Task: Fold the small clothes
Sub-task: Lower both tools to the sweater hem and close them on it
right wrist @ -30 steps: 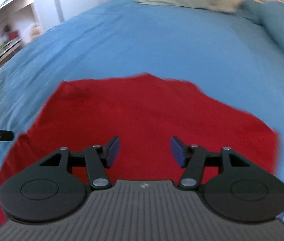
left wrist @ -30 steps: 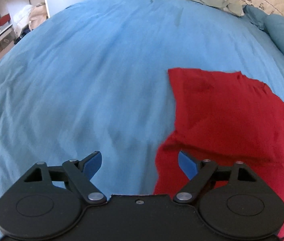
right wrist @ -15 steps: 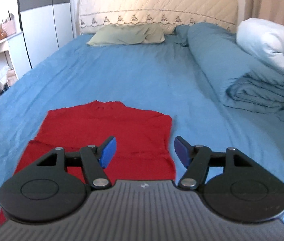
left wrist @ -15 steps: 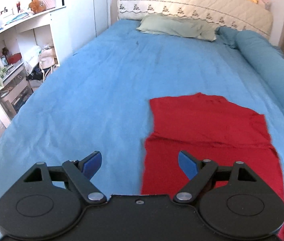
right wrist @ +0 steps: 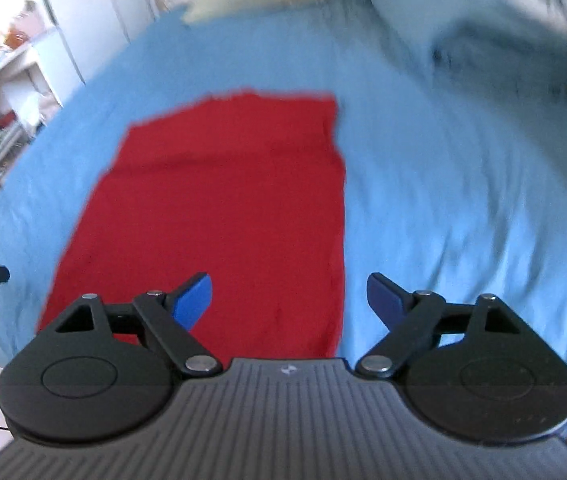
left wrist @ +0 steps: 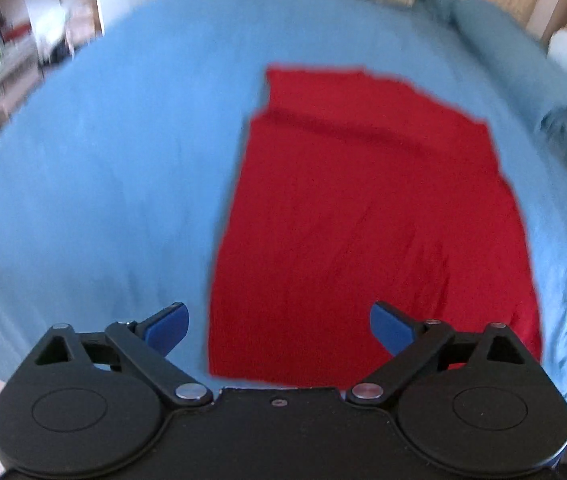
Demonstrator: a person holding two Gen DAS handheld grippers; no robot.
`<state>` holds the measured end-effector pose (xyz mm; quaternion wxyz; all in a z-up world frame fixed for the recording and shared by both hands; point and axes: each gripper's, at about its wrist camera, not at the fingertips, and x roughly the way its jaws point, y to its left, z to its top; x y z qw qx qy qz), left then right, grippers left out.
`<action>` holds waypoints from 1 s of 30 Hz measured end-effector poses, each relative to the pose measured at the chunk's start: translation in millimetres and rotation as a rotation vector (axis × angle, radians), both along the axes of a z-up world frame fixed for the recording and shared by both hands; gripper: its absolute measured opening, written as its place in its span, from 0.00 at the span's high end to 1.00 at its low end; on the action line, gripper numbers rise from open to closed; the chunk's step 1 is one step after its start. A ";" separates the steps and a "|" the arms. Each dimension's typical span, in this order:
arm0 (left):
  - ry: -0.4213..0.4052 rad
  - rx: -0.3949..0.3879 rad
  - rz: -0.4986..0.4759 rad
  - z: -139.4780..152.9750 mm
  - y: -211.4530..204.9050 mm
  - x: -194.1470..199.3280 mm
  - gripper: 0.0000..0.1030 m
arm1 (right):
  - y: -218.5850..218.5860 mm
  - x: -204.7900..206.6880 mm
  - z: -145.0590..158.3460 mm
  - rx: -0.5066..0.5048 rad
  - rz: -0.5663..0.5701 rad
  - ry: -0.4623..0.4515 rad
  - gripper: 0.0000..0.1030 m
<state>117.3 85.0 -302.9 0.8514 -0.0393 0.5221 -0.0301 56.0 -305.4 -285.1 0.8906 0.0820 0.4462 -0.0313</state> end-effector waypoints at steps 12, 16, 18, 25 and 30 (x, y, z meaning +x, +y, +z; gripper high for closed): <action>0.026 0.031 0.148 -80.5 13.6 0.1 0.38 | -5.2 -17.1 -117.7 0.089 -0.135 0.164 0.16; 0.030 0.009 0.190 -83.1 18.1 -0.9 0.38 | -1.1 -19.7 -122.6 0.108 -0.129 0.174 0.23; 0.029 0.010 0.195 -85.1 17.2 -0.9 0.40 | -1.4 -16.5 -125.3 0.118 -0.124 0.181 0.25; 0.040 0.020 0.166 -86.9 19.3 0.0 0.55 | -4.2 -9.4 -132.2 0.144 -0.139 0.203 0.33; 0.054 0.023 0.140 -87.4 14.3 2.5 0.91 | -4.0 -1.3 -136.3 0.145 -0.133 0.218 0.51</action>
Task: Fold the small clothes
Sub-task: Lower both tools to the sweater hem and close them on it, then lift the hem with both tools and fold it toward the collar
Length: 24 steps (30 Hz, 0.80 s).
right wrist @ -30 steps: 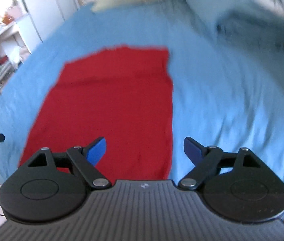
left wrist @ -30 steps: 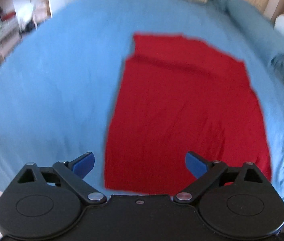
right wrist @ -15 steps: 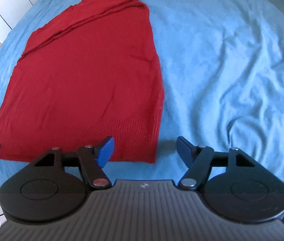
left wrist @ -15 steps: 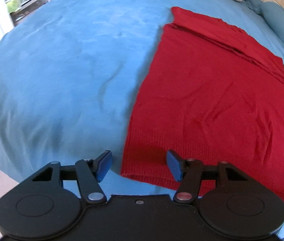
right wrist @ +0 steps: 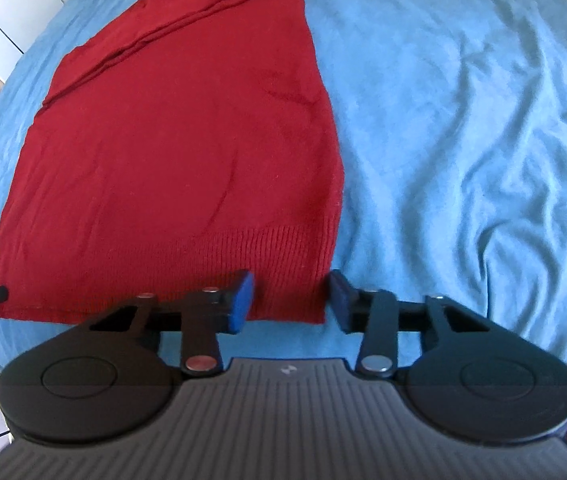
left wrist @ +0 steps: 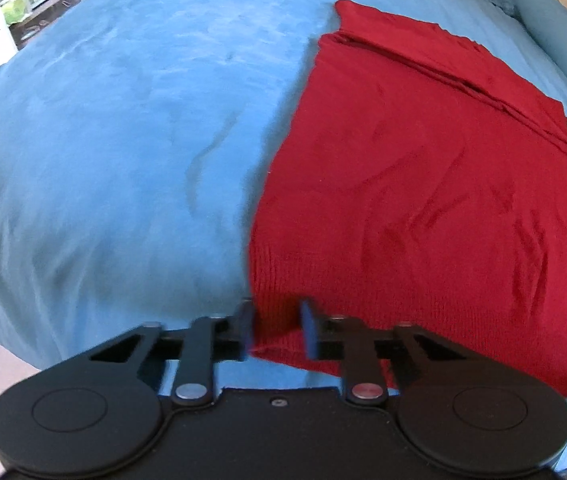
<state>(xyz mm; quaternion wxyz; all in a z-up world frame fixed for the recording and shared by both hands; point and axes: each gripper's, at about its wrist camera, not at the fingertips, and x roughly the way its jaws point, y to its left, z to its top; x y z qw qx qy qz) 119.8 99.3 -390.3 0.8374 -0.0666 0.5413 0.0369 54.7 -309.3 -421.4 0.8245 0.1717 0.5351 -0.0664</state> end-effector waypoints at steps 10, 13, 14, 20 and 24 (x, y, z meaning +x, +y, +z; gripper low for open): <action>0.029 -0.054 0.016 30.8 4.3 9.7 0.95 | -0.9 13.5 22.2 0.015 0.013 -0.017 0.78; 0.008 -0.086 0.017 60.0 6.1 14.4 0.95 | -6.0 19.7 48.9 0.039 0.018 -0.055 0.78; -0.002 -0.098 0.025 69.6 5.7 16.2 0.95 | -7.2 22.5 59.4 0.046 0.017 -0.069 0.78; -0.101 -0.187 0.107 139.3 1.9 47.2 0.95 | -25.1 49.5 128.2 0.149 -0.095 -0.172 0.78; -0.190 -0.228 0.111 176.0 0.3 93.6 0.95 | -39.3 88.6 171.9 0.190 -0.141 -0.268 0.79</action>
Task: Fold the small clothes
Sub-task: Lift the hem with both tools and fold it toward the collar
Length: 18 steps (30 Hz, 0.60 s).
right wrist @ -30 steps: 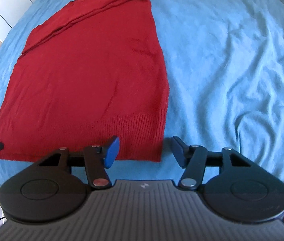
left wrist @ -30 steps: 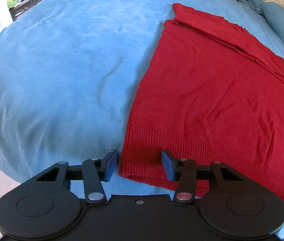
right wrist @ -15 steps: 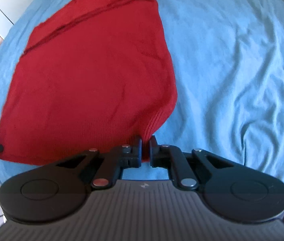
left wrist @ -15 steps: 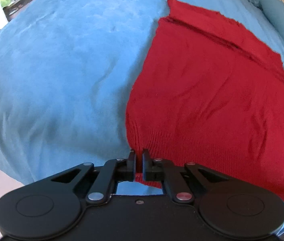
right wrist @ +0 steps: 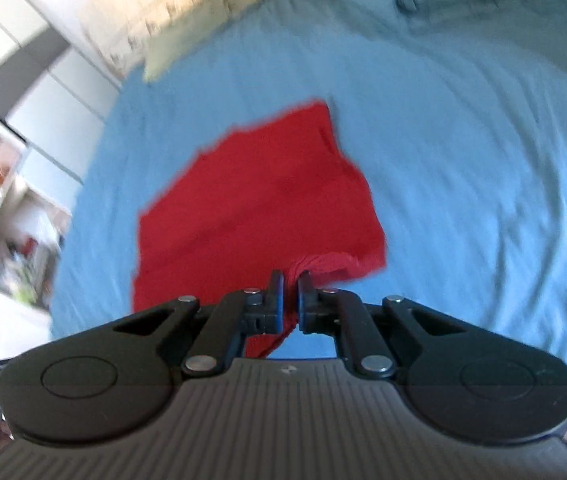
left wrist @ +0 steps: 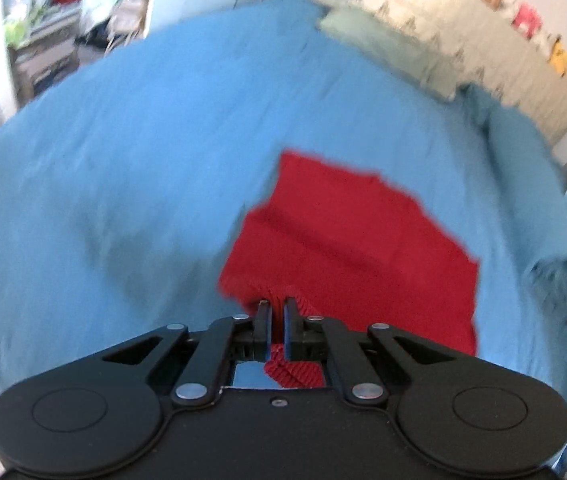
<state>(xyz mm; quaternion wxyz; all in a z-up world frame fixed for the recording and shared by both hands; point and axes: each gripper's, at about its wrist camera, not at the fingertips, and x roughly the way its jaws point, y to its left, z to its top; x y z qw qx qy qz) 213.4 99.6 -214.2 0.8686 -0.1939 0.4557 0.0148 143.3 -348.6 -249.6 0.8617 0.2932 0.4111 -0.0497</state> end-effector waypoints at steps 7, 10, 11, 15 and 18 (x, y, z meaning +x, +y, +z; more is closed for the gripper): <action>-0.125 0.008 -0.027 7.7 -14.4 142.2 0.95 | -23.0 132.7 27.0 0.010 -0.034 -0.070 0.79; -0.148 0.011 -0.020 -20.8 -23.8 207.2 0.95 | -31.7 201.1 7.1 0.033 -0.071 -0.053 0.79; -0.148 0.009 -0.014 -33.0 -26.6 225.9 0.95 | -35.0 225.0 -4.2 0.033 -0.079 -0.056 0.79; -0.112 0.027 0.016 -91.2 -32.2 284.5 0.95 | -43.4 301.4 -70.1 0.034 -0.106 -0.036 0.79; -0.069 0.026 0.029 -127.2 -32.9 306.9 0.95 | -48.8 339.3 -116.8 0.026 -0.123 -0.004 0.79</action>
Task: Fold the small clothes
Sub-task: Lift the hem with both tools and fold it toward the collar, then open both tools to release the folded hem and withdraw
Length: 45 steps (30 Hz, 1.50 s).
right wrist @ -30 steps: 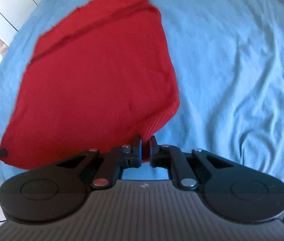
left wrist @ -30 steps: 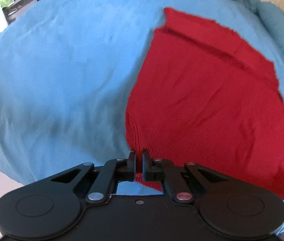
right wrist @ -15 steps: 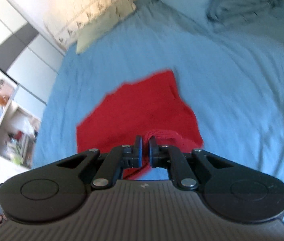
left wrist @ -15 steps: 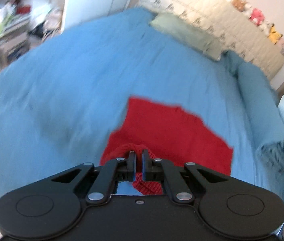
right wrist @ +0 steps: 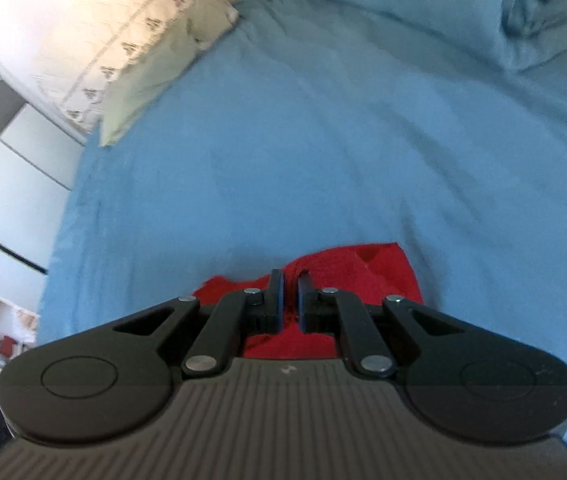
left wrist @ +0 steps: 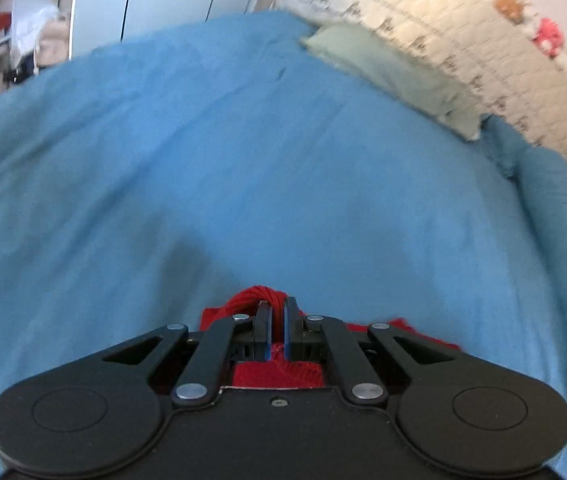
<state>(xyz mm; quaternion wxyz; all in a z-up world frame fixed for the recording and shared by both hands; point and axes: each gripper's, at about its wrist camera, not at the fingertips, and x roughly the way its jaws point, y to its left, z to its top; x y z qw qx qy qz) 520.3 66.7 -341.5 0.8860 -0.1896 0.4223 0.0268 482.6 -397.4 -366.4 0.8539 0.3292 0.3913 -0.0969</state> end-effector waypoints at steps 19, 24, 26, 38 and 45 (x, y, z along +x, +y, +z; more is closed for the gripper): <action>-0.120 0.174 -0.258 6.2 -14.1 -49.4 0.09 | 66.6 -12.6 -16.3 -0.396 0.244 -0.139 0.06; -0.005 0.189 -0.365 -38.4 -25.3 -85.5 0.06 | 107.1 -50.2 -49.8 -0.513 0.390 -0.096 0.06; 0.046 0.193 -0.347 -58.7 -21.5 -89.7 0.06 | 111.8 -56.8 -69.7 -0.541 0.402 -0.057 0.06; 0.119 0.272 -0.283 -61.1 -18.3 -82.5 0.01 | 77.9 -69.6 -101.9 -0.526 0.308 0.016 0.00; 0.049 0.322 -0.306 16.4 -29.6 -121.6 0.00 | 69.7 -96.1 -29.0 -0.531 0.258 -0.045 0.00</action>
